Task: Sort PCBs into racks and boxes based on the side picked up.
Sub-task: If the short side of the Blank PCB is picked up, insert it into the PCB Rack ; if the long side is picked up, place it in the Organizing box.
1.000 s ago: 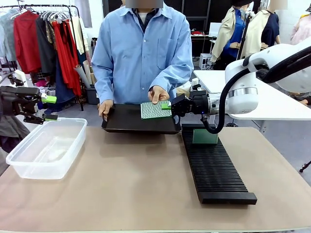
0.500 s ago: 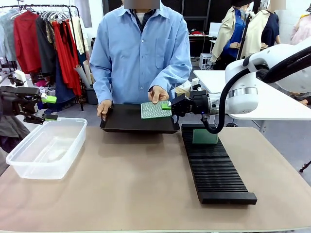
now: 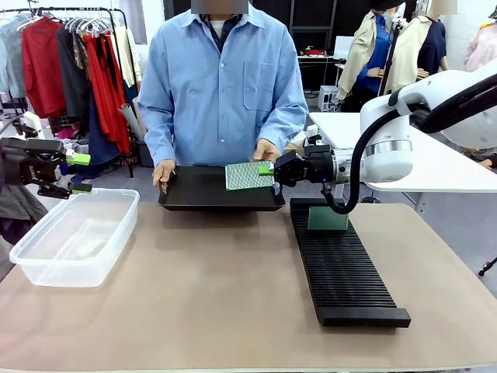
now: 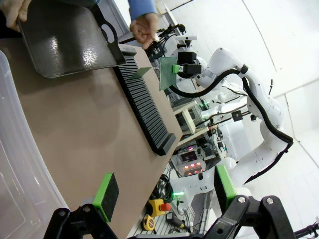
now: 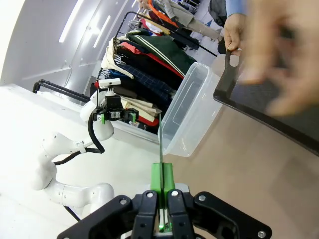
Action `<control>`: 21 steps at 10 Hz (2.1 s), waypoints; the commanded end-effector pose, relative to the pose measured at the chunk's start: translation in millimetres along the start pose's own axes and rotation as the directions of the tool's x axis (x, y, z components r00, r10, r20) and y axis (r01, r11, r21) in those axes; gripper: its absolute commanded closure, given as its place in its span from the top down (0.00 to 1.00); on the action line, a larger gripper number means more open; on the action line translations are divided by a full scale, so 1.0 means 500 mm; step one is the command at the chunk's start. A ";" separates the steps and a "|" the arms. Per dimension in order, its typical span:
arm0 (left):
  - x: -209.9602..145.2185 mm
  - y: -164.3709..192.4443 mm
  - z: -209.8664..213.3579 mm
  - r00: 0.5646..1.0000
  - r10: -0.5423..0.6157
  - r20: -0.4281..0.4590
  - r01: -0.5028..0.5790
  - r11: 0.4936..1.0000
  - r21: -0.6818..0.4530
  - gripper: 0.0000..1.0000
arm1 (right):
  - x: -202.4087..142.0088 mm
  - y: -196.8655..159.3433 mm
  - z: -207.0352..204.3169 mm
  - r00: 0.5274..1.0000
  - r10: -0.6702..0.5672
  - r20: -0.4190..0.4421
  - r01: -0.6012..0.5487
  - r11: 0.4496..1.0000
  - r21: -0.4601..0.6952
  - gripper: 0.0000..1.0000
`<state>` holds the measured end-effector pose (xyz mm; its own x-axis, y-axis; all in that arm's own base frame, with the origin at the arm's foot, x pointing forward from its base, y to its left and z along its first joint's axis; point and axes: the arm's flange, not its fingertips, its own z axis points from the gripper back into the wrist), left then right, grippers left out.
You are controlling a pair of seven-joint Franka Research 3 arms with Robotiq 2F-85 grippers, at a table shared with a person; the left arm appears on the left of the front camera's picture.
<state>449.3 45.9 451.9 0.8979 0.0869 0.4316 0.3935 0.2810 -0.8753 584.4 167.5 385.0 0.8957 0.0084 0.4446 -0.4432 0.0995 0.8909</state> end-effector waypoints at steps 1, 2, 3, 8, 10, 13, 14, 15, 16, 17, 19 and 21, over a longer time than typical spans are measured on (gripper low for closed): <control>0.001 -0.001 0.001 1.000 0.000 0.002 0.000 1.000 0.000 1.00 | 0.001 0.002 -0.004 1.000 0.002 0.002 -0.002 1.000 0.000 0.00; 0.001 -0.001 0.001 1.000 0.000 0.002 0.000 1.000 0.000 1.00 | 0.001 0.002 -0.004 1.000 0.002 0.002 -0.002 1.000 0.000 0.00; 0.001 -0.001 0.001 1.000 0.000 0.002 0.000 1.000 0.000 1.00 | 0.001 0.002 -0.004 1.000 0.002 0.002 -0.002 1.000 0.000 0.00; 0.001 -0.001 0.001 1.000 0.000 0.002 0.000 1.000 0.000 1.00 | 0.001 0.002 -0.004 1.000 0.002 0.002 -0.002 1.000 0.000 0.00; 0.001 -0.001 0.001 1.000 0.000 0.002 0.000 1.000 0.000 1.00 | 0.001 0.002 -0.004 1.000 0.002 0.002 -0.002 1.000 0.000 0.00; 0.001 -0.001 0.001 1.000 0.000 0.002 0.000 1.000 0.000 1.00 | 0.001 0.002 -0.004 1.000 0.002 0.002 -0.002 1.000 0.000 0.00; 0.001 -0.001 0.001 1.000 0.000 0.002 0.000 1.000 0.000 1.00 | 0.001 0.002 -0.004 1.000 0.002 0.002 -0.002 1.000 0.000 0.00; 0.001 -0.001 0.001 1.000 0.000 0.002 0.000 1.000 0.000 1.00 | 0.001 0.002 -0.004 1.000 0.002 0.002 -0.002 1.000 0.000 0.00; 0.001 -0.001 0.001 1.000 0.000 0.002 0.000 1.000 0.000 1.00 | 0.001 0.002 -0.004 1.000 0.002 0.002 -0.002 1.000 0.000 0.00; 0.001 -0.001 0.001 1.000 0.000 0.002 0.000 1.000 0.000 1.00 | 0.001 0.002 -0.004 1.000 0.002 0.002 -0.002 1.000 0.000 0.00; 0.001 -0.001 0.001 1.000 0.000 0.002 0.000 1.000 0.000 1.00 | 0.003 0.005 0.015 1.000 0.004 0.017 -0.004 1.000 0.005 0.00; 0.001 -0.001 0.001 1.000 0.000 0.002 0.000 1.000 0.000 1.00 | 0.007 0.020 0.056 0.998 0.012 0.057 -0.014 0.999 0.035 0.00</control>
<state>449.3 45.8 451.9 0.8979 0.0868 0.4316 0.3935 0.2809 -0.8753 587.5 150.7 390.8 0.8927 -0.0169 0.4502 -0.4469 0.0939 0.8896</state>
